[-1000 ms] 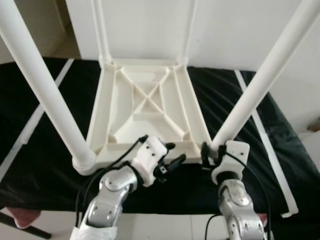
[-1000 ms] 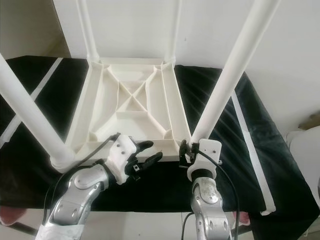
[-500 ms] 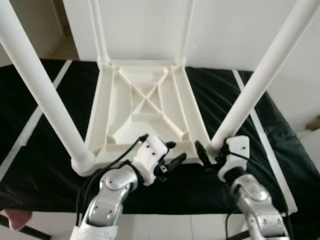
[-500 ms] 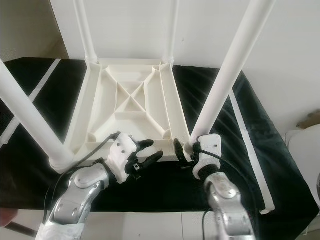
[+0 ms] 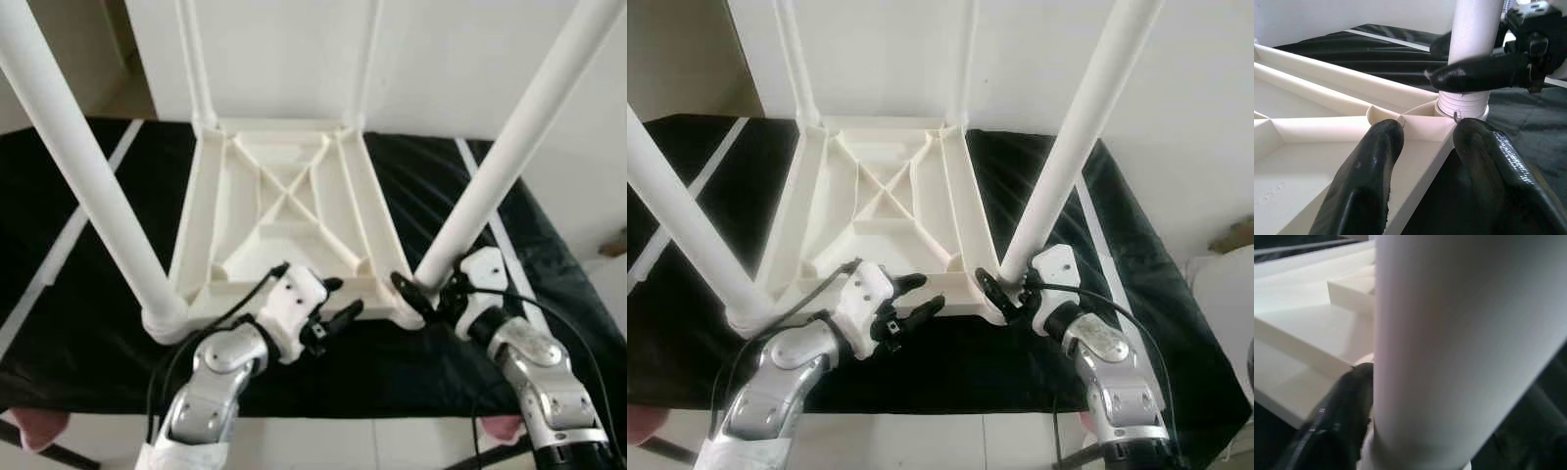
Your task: Building children table
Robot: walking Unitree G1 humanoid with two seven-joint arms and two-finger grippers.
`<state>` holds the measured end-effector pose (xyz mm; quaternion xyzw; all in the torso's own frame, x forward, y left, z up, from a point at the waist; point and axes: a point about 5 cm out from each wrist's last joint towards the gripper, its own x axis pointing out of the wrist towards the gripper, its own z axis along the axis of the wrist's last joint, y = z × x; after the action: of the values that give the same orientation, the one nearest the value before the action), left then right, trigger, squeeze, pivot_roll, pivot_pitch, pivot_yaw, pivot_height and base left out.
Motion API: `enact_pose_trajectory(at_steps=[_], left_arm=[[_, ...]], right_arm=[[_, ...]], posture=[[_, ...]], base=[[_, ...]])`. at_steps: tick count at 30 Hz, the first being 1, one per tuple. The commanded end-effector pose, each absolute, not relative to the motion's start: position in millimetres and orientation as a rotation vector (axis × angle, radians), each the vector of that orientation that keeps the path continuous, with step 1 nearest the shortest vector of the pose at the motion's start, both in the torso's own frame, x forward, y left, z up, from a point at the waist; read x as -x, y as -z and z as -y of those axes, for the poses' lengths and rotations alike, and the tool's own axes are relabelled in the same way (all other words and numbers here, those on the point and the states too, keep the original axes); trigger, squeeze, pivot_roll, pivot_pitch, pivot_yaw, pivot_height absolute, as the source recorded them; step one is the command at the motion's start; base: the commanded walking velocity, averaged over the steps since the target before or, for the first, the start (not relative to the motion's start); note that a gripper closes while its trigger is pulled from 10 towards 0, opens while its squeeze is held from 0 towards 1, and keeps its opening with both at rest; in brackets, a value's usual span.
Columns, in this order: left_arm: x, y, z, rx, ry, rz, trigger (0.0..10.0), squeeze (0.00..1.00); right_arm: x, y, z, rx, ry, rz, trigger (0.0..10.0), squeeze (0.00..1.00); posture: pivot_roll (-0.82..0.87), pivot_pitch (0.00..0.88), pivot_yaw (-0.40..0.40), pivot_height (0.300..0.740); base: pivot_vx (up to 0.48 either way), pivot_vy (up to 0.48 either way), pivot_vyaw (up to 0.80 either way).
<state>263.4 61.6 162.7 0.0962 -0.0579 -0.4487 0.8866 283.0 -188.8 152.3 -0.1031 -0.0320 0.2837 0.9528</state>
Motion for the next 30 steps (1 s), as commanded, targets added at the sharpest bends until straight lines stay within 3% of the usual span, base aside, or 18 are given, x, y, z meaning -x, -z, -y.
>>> enact_pose_trajectory(at_steps=[1,11,12,13,14,23,30], left_arm=[[-267.2,-162.8,-62.3,-0.198,0.865,0.124,10.0,0.0],[-265.0,-162.1,-60.3,-0.199,0.88,0.122,10.0,0.0],[-265.0,-162.3,-60.1,-0.197,0.882,0.123,10.0,0.0],[-265.0,-162.3,-60.1,-0.197,0.882,0.123,10.0,0.0],[-265.5,-162.2,-59.8,-0.197,0.88,0.124,10.0,0.0],[-267.1,-156.7,-58.5,-0.22,0.869,0.109,10.0,0.0],[-266.8,-150.1,-56.2,-0.232,0.865,0.091,10.0,0.0]], right_arm=[[-283.1,-148.0,186.4,0.217,-0.612,0.057,0.0,0.0],[-278.5,-139.9,188.4,0.192,-0.617,0.033,0.0,0.0],[-277.4,-138.9,188.6,0.19,-0.612,0.031,8.5,0.0],[-277.4,-138.9,188.6,0.19,-0.612,0.031,8.5,0.0],[-276.3,-137.7,189.3,0.185,-0.592,0.026,10.0,0.0],[-271.2,-136.0,184.8,0.15,-0.455,0.052,10.0,0.0],[-263.9,-135.7,176.7,0.087,-0.124,0.093,10.0,0.0]], posture=[[-0.09,0.078,-0.019,0.74],[-0.09,0.074,-0.013,0.74],[-0.08,0.073,-0.016,0.74],[-0.08,0.073,-0.016,0.74],[-0.08,0.071,-0.022,0.74],[-0.09,0.064,-0.035,0.74],[-0.1,0.056,-0.054,0.74]], base=[[0.0,0.0,0.0],[0.0,0.0,0.0],[0.0,0.0,0.0],[0.0,0.0,0.0],[0.0,0.0,0.0],[0.0,0.0,0.0],[0.0,0.0,0.0]])
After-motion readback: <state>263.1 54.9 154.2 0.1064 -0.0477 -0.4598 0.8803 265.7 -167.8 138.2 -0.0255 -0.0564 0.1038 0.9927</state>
